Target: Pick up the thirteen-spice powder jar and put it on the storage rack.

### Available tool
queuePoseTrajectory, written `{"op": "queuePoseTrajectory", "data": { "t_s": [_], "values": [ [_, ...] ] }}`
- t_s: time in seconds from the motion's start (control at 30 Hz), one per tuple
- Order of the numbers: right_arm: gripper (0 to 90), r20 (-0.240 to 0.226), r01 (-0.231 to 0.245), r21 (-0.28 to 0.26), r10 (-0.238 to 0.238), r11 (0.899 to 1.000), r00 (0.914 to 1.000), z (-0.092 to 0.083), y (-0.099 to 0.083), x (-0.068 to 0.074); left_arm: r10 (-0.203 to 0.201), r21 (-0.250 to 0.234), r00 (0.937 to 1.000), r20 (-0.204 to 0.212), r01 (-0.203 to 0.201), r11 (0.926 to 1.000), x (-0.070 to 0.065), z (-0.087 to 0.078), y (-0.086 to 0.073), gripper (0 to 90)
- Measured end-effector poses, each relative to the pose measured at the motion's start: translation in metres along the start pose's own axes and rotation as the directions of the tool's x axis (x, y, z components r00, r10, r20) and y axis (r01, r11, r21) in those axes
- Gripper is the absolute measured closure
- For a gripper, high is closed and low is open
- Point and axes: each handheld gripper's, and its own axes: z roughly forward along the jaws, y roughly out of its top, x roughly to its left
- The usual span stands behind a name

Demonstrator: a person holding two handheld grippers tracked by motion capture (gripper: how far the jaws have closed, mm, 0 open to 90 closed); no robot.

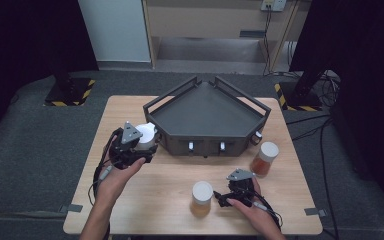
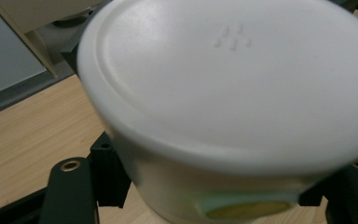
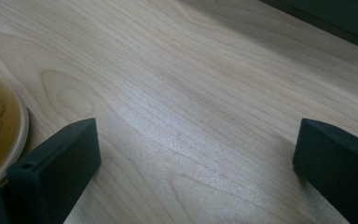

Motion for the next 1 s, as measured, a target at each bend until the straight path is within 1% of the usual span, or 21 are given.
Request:
{"op": "queuePoseTrajectory", "data": {
  "t_s": [0.17, 0.33, 0.5, 0.7, 1.0],
  "values": [
    [0.8, 0.000, 0.000, 0.000, 0.000, 1.000, 1.0000, 0.000, 0.000, 0.000, 0.022, -0.002, 0.9995, 0.024, -0.022, 0.9998, -0.002, 0.002, 0.008, 29.1],
    [0.8, 0.000, 0.000, 0.000, 0.000, 1.000, 1.0000, 0.000, 0.000, 0.000, 0.029, -0.004, 0.9983, 0.051, -0.028, 0.9996, -0.003, 0.007, 0.014, 29.1],
    [0.8, 0.000, 0.000, 0.000, 0.000, 1.000, 1.0000, 0.000, 0.000, 0.000, 0.045, -0.009, 0.9970, 0.063, -0.044, 0.9990, -0.005, 0.010, 0.023, 29.2],
    [0.8, -0.001, 0.000, 0.000, 0.000, 1.000, 1.0000, 0.000, 0.000, 0.000, 0.062, -0.026, 0.9955, 0.071, -0.061, 0.9978, -0.007, 0.010, 0.034, 29.1],
    [0.8, -0.001, 0.001, 0.000, -0.001, 1.000, 1.0000, 0.000, 0.000, 0.000, 0.058, -0.025, 0.9949, 0.082, -0.056, 0.9981, 0.001, 0.021, 0.049, 29.1]
  ]
}}
